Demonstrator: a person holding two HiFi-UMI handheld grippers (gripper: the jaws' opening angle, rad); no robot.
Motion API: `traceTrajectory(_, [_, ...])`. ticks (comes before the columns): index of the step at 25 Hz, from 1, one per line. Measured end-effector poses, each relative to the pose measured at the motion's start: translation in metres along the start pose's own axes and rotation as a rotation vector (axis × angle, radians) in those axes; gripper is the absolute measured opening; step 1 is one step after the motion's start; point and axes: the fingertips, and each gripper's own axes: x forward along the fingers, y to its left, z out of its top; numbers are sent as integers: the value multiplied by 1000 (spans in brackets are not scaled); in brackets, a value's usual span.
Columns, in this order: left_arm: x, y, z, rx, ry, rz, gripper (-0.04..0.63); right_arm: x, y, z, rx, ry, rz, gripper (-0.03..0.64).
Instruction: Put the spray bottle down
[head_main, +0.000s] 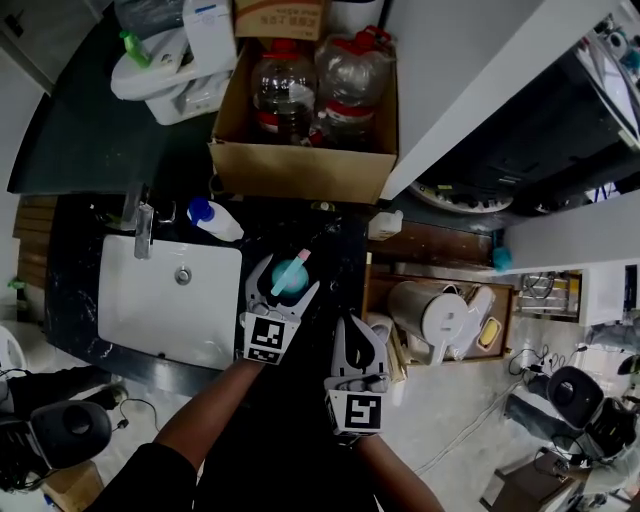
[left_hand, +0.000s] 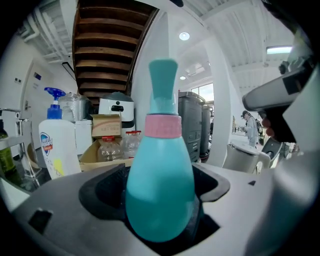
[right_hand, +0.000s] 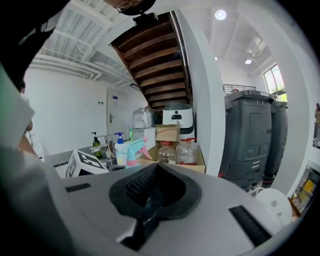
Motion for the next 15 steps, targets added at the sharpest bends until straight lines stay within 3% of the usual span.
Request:
traceTrajectory(8, [-30,0,9,-23,-26,6,407,-14,2,6,42,-36,5,15])
traceTrajectory(15, [-79,5,25,-63,-66,68,405,-18,15,16,54,-59,45,15])
